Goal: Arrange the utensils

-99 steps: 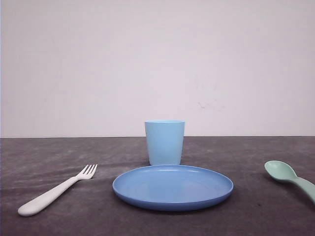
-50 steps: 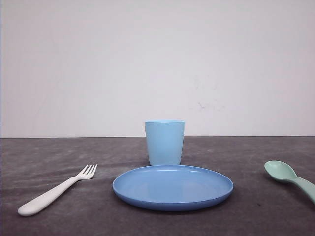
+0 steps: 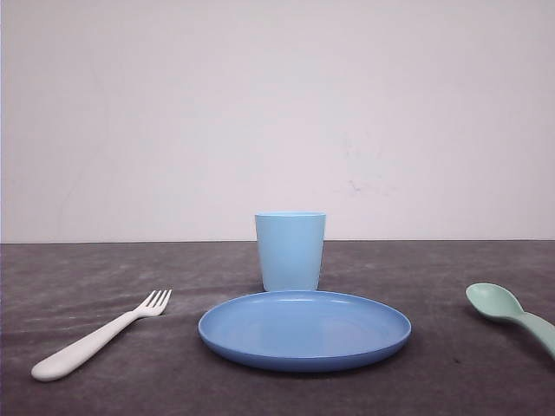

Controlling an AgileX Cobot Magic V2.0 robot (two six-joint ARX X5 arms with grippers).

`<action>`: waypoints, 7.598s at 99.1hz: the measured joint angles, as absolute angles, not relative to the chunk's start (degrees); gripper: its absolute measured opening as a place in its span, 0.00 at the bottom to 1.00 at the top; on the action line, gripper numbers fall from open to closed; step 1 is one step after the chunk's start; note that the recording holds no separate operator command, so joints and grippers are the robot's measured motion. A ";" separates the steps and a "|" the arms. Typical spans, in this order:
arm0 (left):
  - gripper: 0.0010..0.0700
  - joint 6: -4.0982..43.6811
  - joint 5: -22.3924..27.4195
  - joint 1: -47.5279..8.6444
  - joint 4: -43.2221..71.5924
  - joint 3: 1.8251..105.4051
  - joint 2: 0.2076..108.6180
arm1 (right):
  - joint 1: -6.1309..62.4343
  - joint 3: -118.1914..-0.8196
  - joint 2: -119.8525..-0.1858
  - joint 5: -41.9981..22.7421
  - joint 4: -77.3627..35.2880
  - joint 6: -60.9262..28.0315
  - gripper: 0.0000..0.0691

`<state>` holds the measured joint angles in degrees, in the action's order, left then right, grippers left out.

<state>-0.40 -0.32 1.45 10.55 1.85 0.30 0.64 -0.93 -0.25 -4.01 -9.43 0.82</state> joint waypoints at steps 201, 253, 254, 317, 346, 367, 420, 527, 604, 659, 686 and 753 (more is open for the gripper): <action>0.02 29.91 4.93 1.45 12.23 3.44 2.50 | 0.64 -5.50 -3.11 3.27 -7.55 23.46 0.00; 0.02 18.48 5.96 0.80 22.11 41.50 35.79 | 3.14 -44.25 -35.18 4.49 -24.56 9.82 0.00; 0.02 18.24 5.98 0.73 22.59 42.13 36.34 | 3.27 -44.64 -35.48 4.49 -24.80 9.63 0.00; 0.54 15.94 8.95 -7.90 31.22 46.54 47.48 | 9.04 -47.20 -43.79 7.35 -30.09 7.46 0.66; 0.54 18.44 5.08 -19.38 32.38 46.54 57.91 | 9.82 -47.20 -46.37 7.49 -31.42 7.49 0.66; 0.54 21.52 -2.55 -29.58 30.63 46.54 66.26 | 9.82 -47.20 -46.63 7.49 -32.53 7.49 0.66; 0.49 27.97 -6.02 -36.91 24.82 46.54 84.49 | 9.82 -47.20 -46.65 7.49 -33.98 7.44 0.66; 0.05 30.06 -9.61 -39.29 22.87 46.74 86.11 | 9.82 -47.20 -46.68 7.49 -36.77 7.31 0.66; 0.05 12.64 -14.22 -40.42 -27.51 46.70 79.46 | 9.82 -47.20 -46.68 6.02 -34.79 7.29 0.66; 0.05 9.41 -13.34 -40.62 -45.67 50.09 97.47 | 9.85 -47.20 -46.68 4.29 -33.15 7.27 0.66; 0.05 9.43 -13.19 -42.04 -45.15 50.43 100.33 | 9.87 -47.20 -46.68 4.27 -33.15 6.04 0.66; 0.21 9.82 -13.21 -42.02 -44.10 50.43 104.16 | 9.87 -47.20 -46.70 4.27 -33.15 5.76 0.66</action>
<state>9.82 -13.21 -42.02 -44.10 50.43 104.16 9.87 -47.20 -46.70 4.27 -33.15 5.76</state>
